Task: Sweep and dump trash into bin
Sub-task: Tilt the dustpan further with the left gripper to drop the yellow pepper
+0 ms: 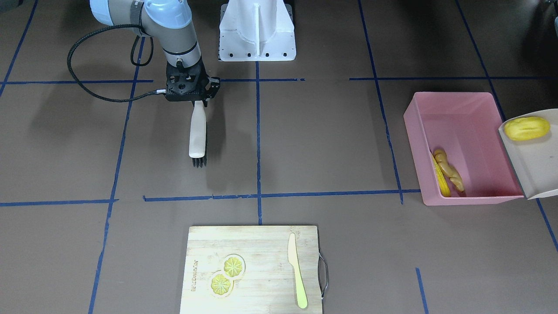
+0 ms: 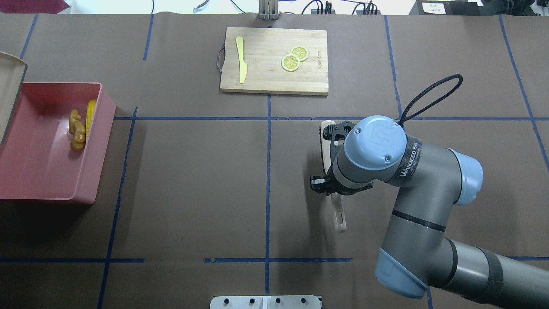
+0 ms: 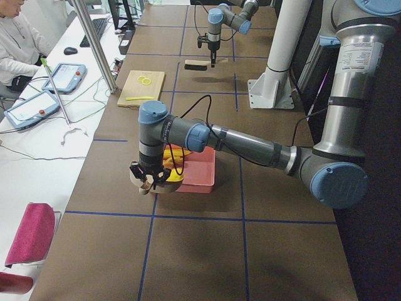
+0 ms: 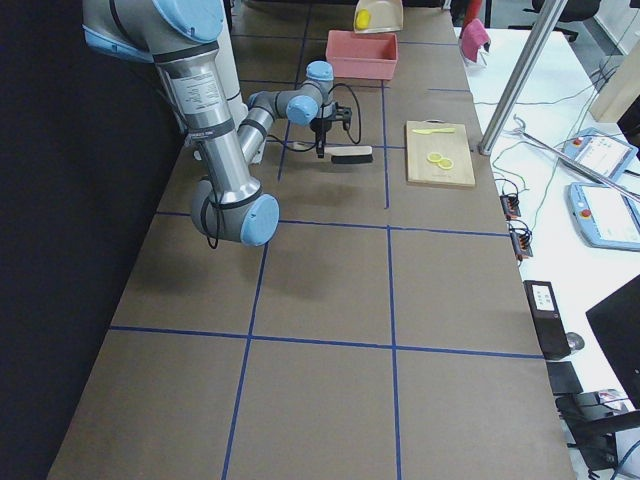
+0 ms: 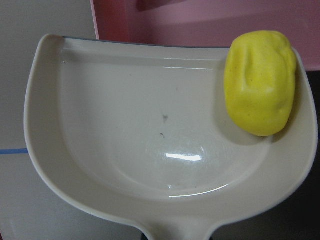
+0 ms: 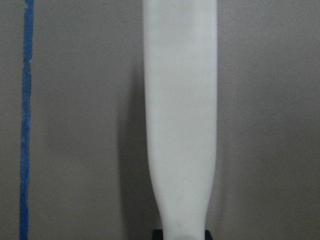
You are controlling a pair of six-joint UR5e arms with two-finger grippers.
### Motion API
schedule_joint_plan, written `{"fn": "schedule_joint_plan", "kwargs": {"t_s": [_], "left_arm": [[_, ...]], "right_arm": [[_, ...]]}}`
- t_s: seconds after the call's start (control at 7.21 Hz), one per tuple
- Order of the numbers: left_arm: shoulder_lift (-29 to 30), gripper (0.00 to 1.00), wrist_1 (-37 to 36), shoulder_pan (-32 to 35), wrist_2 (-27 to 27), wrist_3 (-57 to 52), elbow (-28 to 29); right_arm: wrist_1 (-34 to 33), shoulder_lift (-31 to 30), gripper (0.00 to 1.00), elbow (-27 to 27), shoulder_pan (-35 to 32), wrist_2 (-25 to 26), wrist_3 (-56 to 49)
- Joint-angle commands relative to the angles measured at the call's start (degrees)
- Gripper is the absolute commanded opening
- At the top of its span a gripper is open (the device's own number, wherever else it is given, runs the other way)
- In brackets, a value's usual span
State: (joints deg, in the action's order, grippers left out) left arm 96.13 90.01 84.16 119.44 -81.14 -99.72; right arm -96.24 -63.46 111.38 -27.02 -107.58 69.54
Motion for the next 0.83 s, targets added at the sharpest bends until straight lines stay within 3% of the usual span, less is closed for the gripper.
{"fn": "schedule_joint_plan", "kwargs": {"t_s": [0.0, 0.28, 0.69], "left_arm": [[0.9, 0.00, -1.2, 0.0, -1.3, -0.2, -0.7], [1.1, 0.00, -1.2, 0.0, -3.8, -0.3, -1.3], [0.8, 0.00, -1.2, 0.0, -3.0, -0.3, -1.4]], "right_arm": [[0.0, 0.0, 0.00, 0.0, 0.0, 0.1, 0.1], [0.0, 0.0, 0.00, 0.0, 0.1, 0.1, 0.2], [0.0, 0.0, 0.00, 0.0, 0.3, 0.1, 0.2]]}}
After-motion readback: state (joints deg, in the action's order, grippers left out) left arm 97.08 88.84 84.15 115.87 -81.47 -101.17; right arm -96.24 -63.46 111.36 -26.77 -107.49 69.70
